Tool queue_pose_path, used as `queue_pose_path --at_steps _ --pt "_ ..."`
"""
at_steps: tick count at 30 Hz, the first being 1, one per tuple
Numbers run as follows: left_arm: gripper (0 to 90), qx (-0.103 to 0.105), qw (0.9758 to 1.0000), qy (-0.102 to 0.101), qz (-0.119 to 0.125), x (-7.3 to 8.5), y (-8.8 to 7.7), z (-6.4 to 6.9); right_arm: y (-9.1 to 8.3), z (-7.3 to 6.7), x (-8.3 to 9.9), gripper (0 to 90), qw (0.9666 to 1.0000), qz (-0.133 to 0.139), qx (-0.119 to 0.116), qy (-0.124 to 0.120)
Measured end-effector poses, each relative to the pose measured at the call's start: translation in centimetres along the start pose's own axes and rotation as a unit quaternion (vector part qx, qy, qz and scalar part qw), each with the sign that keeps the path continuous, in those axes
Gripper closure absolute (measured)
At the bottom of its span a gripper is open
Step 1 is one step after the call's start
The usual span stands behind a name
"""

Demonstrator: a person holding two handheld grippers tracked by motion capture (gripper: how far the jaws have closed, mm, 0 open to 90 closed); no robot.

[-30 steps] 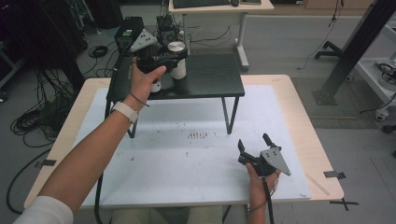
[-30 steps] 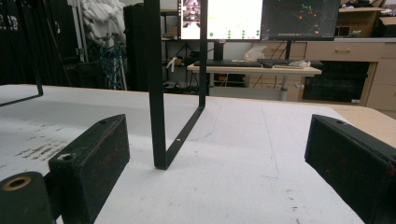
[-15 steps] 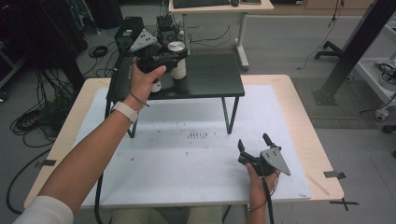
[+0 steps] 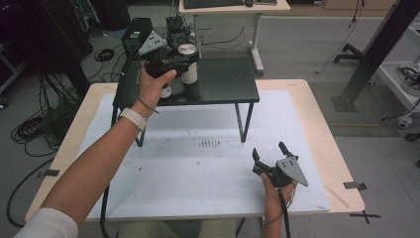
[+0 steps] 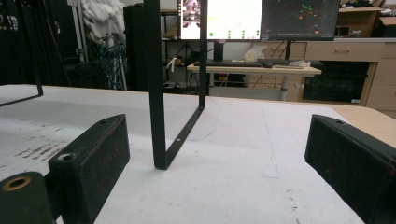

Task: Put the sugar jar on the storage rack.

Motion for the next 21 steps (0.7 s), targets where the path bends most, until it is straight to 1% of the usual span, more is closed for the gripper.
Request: queue_pose_path --at_steps 8,13,16,21 --pt "41.2 0.001 1.0 0.0 0.001 -0.03 -0.04 0.07 0.0 0.0 0.0 6.6 1.0 0.0 0.0 0.0" --pt "37.6 0.002 1.0 0.0 0.002 -0.03 0.02 0.2 0.0 -0.01 0.0 6.6 1.0 0.0 0.0 0.0" --pt "36.2 0.001 1.0 -0.002 0.008 -0.19 0.03 0.27 0.0 0.0 0.0 6.6 1.0 0.0 0.0 0.0" --pt "31.2 -0.003 0.9999 0.0 0.01 -0.42 0.05 0.47 0.0 0.0 0.0 6.6 1.0 0.0 0.0 0.0"
Point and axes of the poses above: each handheld gripper's, and its own axes: y roughly forward along the jaws, x roughly out of its underside, z roughly to its right, the point moved 1 cm from there along y, roughly forward along the jaws, and after that the axes turned 3 degrees about z, right-handed, at the moved point
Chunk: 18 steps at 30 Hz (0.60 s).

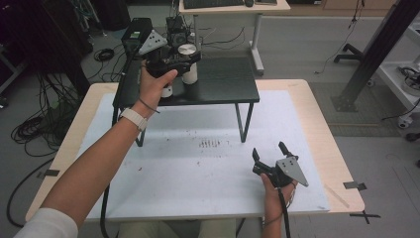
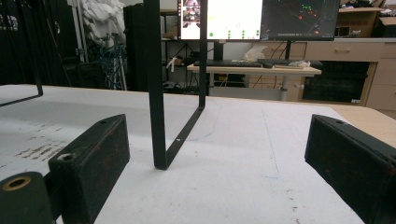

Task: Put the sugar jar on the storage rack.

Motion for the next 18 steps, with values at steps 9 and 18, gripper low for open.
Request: queue_pose_path --at_steps 9,18 --pt "11.4 -0.019 0.9997 -0.002 0.016 -0.8 -0.6 0.3 0.0 0.0 0.0 6.6 1.0 -0.001 0.0 0.0" --pt "6.4 -0.028 0.9987 0.013 0.04 -2.2 -2.2 0.8 0.0 0.0 0.0 6.6 1.0 -0.001 0.0 0.0"
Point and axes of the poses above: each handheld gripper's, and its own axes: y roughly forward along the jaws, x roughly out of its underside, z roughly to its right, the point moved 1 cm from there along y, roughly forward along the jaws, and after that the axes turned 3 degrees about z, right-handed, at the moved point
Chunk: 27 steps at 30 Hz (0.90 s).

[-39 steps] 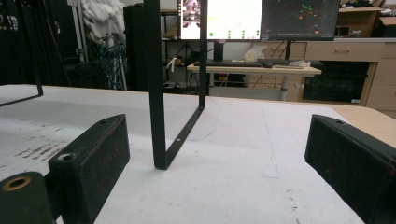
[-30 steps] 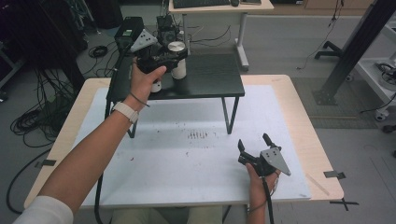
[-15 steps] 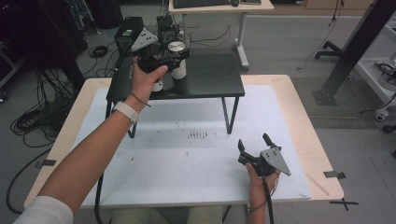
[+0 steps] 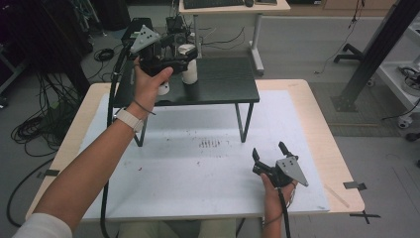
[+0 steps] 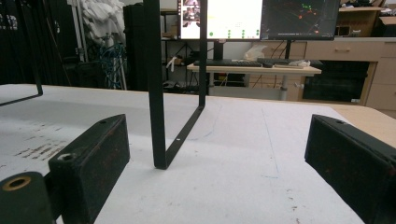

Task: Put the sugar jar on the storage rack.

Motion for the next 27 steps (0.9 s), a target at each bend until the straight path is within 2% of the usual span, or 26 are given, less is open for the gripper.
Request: queue_pose_path --at_steps 7,14,19,27 --pt "3.8 -0.002 0.9996 0.02 0.019 -1.2 -2.0 0.2 0.0 0.0 0.0 6.6 1.0 -0.001 0.001 0.0" --pt "2.4 0.004 0.9993 0.02 0.031 -1.8 -4.5 0.1 0.0 0.0 0.0 6.6 1.0 -0.001 0.001 0.0" --pt "0.4 0.009 0.9991 0.022 0.035 -1.8 -6.6 -0.1 0.0 0.0 0.0 6.6 1.0 -0.003 0.001 0.003" --pt "0.2 -0.002 0.9983 0.035 0.046 -1.6 -10.4 0.0 0.0 0.0 0.0 6.6 1.0 -0.003 0.002 0.002"
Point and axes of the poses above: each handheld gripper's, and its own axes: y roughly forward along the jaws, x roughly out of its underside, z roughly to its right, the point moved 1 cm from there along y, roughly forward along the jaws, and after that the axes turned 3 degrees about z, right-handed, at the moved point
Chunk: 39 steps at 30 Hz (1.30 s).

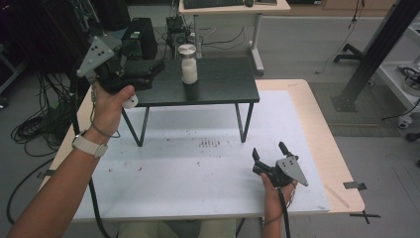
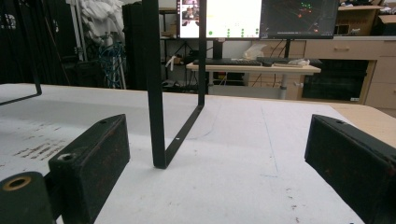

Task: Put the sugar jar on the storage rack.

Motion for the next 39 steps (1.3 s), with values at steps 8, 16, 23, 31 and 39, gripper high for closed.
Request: queue_pose_path --at_steps 8,16,23,31,39 --pt "0.2 -0.009 1.0 0.003 0.002 0.7 -3.9 0.6 0.0 0.0 0.0 6.6 1.0 -0.001 0.0 0.0" --pt "0.2 -0.027 0.9996 0.002 0.002 1.9 -6.9 0.2 0.0 0.0 0.0 6.7 1.0 -0.001 0.0 -0.002" --pt "0.2 -0.041 0.9992 0.005 0.001 3.6 -9.0 -0.1 0.0 0.0 0.0 6.7 1.0 -0.001 0.0 -0.002" --pt "0.2 -0.053 0.9985 0.002 -0.013 6.7 -11.6 -0.7 0.0 0.0 0.0 6.7 1.0 -0.001 0.001 -0.002" --pt "0.3 -0.075 0.9967 -0.005 -0.03 9.7 -13.4 -1.4 0.0 0.0 0.0 6.7 1.0 -0.002 0.002 -0.003"
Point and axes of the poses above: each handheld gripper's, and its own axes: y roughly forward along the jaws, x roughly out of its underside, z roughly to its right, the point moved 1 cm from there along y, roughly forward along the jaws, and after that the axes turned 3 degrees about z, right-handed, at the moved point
